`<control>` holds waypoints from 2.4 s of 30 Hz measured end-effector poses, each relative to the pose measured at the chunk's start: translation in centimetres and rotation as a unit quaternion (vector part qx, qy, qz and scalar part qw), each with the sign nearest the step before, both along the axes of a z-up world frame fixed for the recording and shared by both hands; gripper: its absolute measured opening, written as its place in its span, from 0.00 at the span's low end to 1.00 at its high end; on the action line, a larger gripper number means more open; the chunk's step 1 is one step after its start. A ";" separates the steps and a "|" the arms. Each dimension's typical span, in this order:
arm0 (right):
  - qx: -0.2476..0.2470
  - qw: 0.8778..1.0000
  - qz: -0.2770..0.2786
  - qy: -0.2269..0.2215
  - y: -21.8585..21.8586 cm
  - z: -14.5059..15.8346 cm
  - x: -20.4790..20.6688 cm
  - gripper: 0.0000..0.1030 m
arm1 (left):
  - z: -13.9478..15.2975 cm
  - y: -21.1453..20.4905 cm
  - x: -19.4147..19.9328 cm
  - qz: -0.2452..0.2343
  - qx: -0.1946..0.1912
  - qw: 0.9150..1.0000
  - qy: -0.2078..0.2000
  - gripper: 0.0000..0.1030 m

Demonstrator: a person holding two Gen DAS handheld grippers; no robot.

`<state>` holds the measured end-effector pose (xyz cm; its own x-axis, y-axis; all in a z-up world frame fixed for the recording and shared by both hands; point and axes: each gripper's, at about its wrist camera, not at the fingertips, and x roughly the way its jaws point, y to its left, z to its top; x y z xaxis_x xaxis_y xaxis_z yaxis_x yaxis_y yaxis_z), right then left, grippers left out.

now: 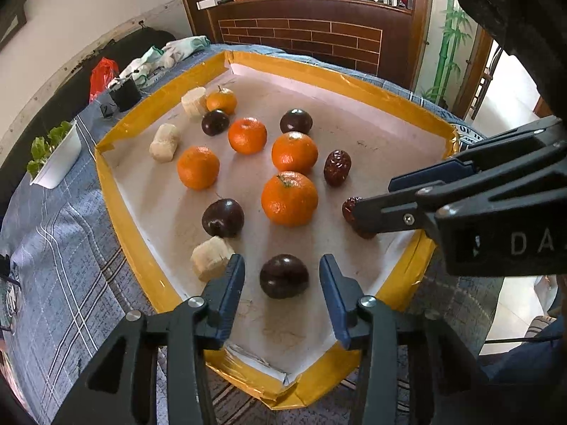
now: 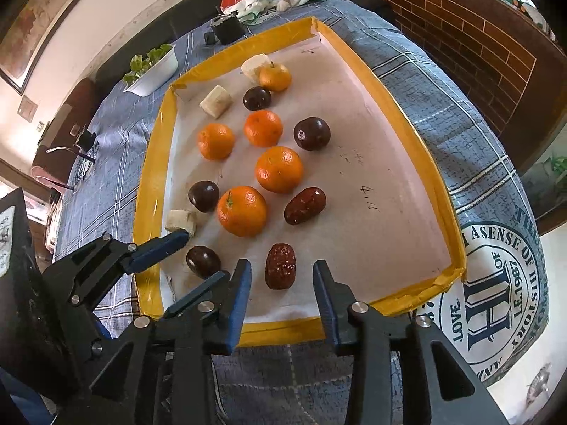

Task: Organize fruits

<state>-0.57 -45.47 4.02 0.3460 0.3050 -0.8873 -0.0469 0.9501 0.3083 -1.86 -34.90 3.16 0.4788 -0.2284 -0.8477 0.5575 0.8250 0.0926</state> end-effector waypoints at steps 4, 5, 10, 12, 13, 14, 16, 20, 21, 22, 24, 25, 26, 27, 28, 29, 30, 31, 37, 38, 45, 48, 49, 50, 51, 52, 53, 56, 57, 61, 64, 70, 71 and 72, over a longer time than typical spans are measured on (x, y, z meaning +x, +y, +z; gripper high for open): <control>-0.003 1.000 -0.005 -0.005 -0.1 0.3 -0.4 0.42 | 0.1 0.2 -0.1 0.001 -0.001 1.000 -0.002 0.43; -0.005 1.000 -0.006 -0.007 -0.1 0.4 -0.4 0.42 | 0.1 0.2 -0.1 0.002 -0.002 1.000 -0.002 0.44; -0.013 0.999 -0.020 -0.027 -0.3 1.2 -1.1 0.48 | 0.8 0.7 -0.3 0.009 -0.014 1.000 -0.015 0.56; -0.020 0.998 -0.028 -0.044 -0.5 2.0 -1.4 0.51 | 1.2 1.0 -0.3 0.014 -0.019 0.999 -0.021 0.65; -0.022 0.998 -0.030 -0.050 -0.5 2.2 -1.6 0.54 | 1.3 1.1 -0.3 0.016 -0.023 0.999 -0.024 0.72; -0.024 0.998 -0.033 -0.057 -0.6 2.5 -1.7 0.55 | 1.6 1.3 -0.3 0.020 -0.026 0.999 -0.027 0.76; -0.031 0.996 -0.038 -0.070 -0.6 3.0 -2.1 0.59 | 2.0 1.8 -0.2 0.027 -0.035 0.998 -0.033 0.80; -0.045 0.994 -0.051 -0.084 -0.6 3.6 -2.6 0.70 | 2.6 2.3 -0.3 0.035 -0.041 0.998 -0.043 0.88; -0.048 0.994 -0.054 -0.086 -0.6 3.7 -2.7 0.72 | 2.7 2.4 -0.3 0.037 -0.040 0.998 -0.044 0.89; -0.051 0.993 -0.058 -0.087 -0.7 3.8 -2.9 0.74 | 2.7 2.5 -0.2 0.040 -0.037 0.998 -0.042 0.90; -0.053 0.992 -0.067 -0.091 -1.0 4.1 -3.1 0.76 | 2.8 2.8 -0.1 0.041 -0.036 0.998 -0.039 0.91; -0.053 0.992 -0.071 -0.093 -1.1 4.3 -3.2 0.77 | 2.9 2.9 -0.1 0.042 -0.039 0.998 -0.039 0.91; -0.054 0.991 -0.076 -0.096 -1.3 4.4 -3.4 0.77 | 3.2 3.0 -0.1 0.042 -0.042 0.997 -0.040 0.91; -0.055 0.990 -0.082 -0.099 -1.5 4.6 -3.5 0.78 | 3.3 3.0 -0.1 0.041 -0.043 0.997 -0.041 0.91; -0.056 0.989 -0.088 -0.102 -1.7 4.9 -3.7 0.79 | 3.5 3.1 -0.2 0.039 -0.044 0.997 -0.042 0.91; -0.057 0.988 -0.095 -0.105 -1.9 5.1 -3.8 0.80 | 3.6 3.1 -0.3 0.038 -0.045 0.997 -0.042 0.91; -0.059 0.987 -0.101 -0.108 -2.1 5.3 -4.0 0.81 | 3.9 3.3 -0.4 0.036 -0.051 0.997 -0.042 0.91; -0.063 0.986 -0.106 -0.110 -2.3 5.5 -4.1 0.83 | 4.3 3.5 -0.6 0.034 -0.058 0.997 -0.042 0.92; -0.075 0.984 -0.111 -0.118 -2.3 6.5 -5.3 0.84 | 6.4 5.1 -2.1 0.012 -0.099 0.994 -0.046 0.98; -0.076 0.984 -0.110 -0.121 -2.1 6.7 -5.6 0.85 | 6.6 5.2 -2.2 0.012 -0.102 0.994 -0.046 1.00; -0.074 0.983 -0.120 -0.120 -1.9 7.0 -6.7 0.86 | 7.3 7.0 -1.6 0.059 -0.054 0.996 -0.032 1.00; -0.077 0.982 -0.119 -0.121 -1.5 7.3 -6.9 0.89 | 7.7 7.6 -1.7 0.065 -0.037 0.996 -0.039 1.00; -0.072 0.983 -0.118 -0.122 -1.4 7.4 -7.0 0.90 | 7.8 7.6 -1.8 0.065 -0.030 0.997 -0.043 1.00; -0.066 0.983 -0.116 -0.123 -1.4 7.4 -7.1 0.91 | 8.0 7.4 -1.9 0.064 -0.012 0.997 -0.052 1.00; -0.062 0.984 -0.115 -0.123 -1.3 7.4 -7.1 0.92 | 8.0 7.3 -1.9 0.062 0.002 0.996 -0.057 1.00; -0.059 0.984 -0.116 -0.123 -1.2 7.4 -7.1 0.93 | 8.2 7.0 -2.0 0.058 0.019 0.996 -0.060 1.00; -0.056 0.984 -0.116 -0.124 -1.1 7.5 -7.2 0.93 | 8.2 7.0 -1.9 0.055 0.026 0.996 -0.062 1.00; -0.061 0.983 -0.118 -0.126 -1.0 7.7 -7.1 0.96 | 8.9 7.0 -2.4 0.060 0.043 0.993 -0.095 1.00; -0.061 0.983 -0.118 -0.127 -1.0 7.8 -7.1 0.96 | 9.0 7.1 -2.4 0.072 0.056 0.989 -0.114 1.00; -0.072 0.982 -0.119 -0.130 -0.8 8.2 -6.9 0.97 | 9.2 7.4 -2.4 0.089 0.061 0.985 -0.133 1.00; -0.081 0.981 -0.117 -0.129 -0.6 8.4 -6.9 0.97 | 9.2 7.7 -2.2 0.084 0.040 0.988 -0.120 1.00; -0.092 0.981 -0.114 -0.129 -0.4 8.6 -7.1 0.97 | 8.7 7.2 -2.2 0.072 0.031 0.990 -0.113 1.00; -0.093 0.981 -0.113 -0.128 -0.3 8.5 -7.2 0.97 | 8.7 7.0 -2.4 0.068 0.029 0.991 -0.112 1.00; -0.092 0.981 -0.113 -0.127 -0.3 8.5 -7.2 0.97 | 8.6 6.9 -2.4 0.064 0.028 0.992 -0.109 1.00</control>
<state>-7.81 -45.78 12.51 0.6040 0.0372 -0.7961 0.1186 0.9836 0.1359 -4.29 -28.00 11.77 0.6744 -0.1105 -0.7300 0.4109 0.8777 0.2468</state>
